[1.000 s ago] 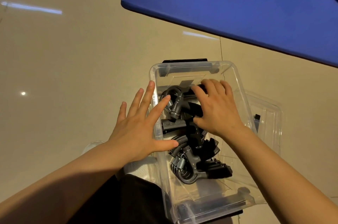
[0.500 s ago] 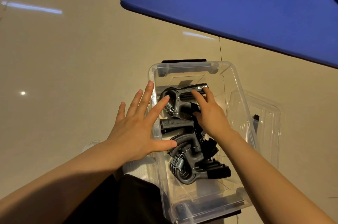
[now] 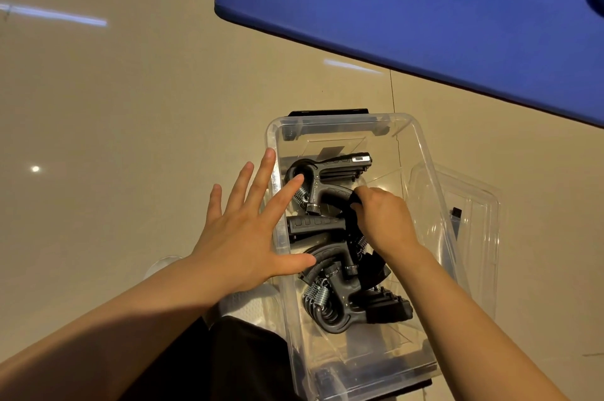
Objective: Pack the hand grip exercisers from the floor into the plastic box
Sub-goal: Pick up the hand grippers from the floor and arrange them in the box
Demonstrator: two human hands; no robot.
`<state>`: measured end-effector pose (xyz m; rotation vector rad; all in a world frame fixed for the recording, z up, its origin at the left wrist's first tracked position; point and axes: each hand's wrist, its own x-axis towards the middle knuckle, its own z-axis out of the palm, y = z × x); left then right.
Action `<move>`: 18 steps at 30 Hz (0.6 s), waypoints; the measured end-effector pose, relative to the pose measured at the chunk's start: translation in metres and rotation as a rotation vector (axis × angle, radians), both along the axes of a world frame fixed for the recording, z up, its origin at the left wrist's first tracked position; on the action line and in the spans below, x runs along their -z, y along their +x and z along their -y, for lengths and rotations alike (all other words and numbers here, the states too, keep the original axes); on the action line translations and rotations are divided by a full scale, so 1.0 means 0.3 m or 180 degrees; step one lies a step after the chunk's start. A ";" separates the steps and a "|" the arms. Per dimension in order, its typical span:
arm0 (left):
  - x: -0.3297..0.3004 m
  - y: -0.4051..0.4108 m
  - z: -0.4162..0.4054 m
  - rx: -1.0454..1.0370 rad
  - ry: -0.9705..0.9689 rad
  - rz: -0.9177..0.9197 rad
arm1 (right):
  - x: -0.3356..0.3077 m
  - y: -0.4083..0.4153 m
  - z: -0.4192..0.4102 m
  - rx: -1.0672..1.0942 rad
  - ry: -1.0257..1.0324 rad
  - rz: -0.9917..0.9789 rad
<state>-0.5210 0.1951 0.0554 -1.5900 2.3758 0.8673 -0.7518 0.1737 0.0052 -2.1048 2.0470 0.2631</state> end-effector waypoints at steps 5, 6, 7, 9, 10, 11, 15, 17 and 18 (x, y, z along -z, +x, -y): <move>-0.001 -0.001 0.000 0.0003 0.0019 -0.0005 | 0.052 0.033 -0.017 0.0171 -0.0255 0.0125; -0.001 0.000 0.000 0.0000 0.0015 0.0002 | 0.059 0.035 -0.017 0.0214 -0.0245 0.0124; -0.001 0.001 0.000 -0.0009 0.0011 0.0004 | 0.065 0.036 -0.019 0.0223 -0.0234 0.0101; -0.002 0.000 -0.001 -0.0011 0.0015 0.0006 | 0.065 0.037 -0.030 0.0174 -0.0269 0.0048; -0.001 0.000 -0.001 -0.0011 0.0019 0.0003 | 0.062 0.037 -0.038 0.0150 -0.0349 0.0035; -0.001 -0.001 0.000 -0.0013 0.0021 -0.0005 | 0.058 0.036 -0.046 0.0138 -0.0450 0.0023; -0.001 0.001 0.000 -0.0007 0.0020 -0.0038 | 0.061 0.009 -0.056 0.0350 -0.0716 0.0035; -0.001 0.000 0.001 -0.0014 0.0006 -0.0036 | 0.075 -0.015 -0.051 0.0392 -0.0759 0.0072; -0.001 -0.001 0.001 -0.0014 0.0009 -0.0029 | 0.081 -0.025 -0.051 0.0344 -0.0749 0.0072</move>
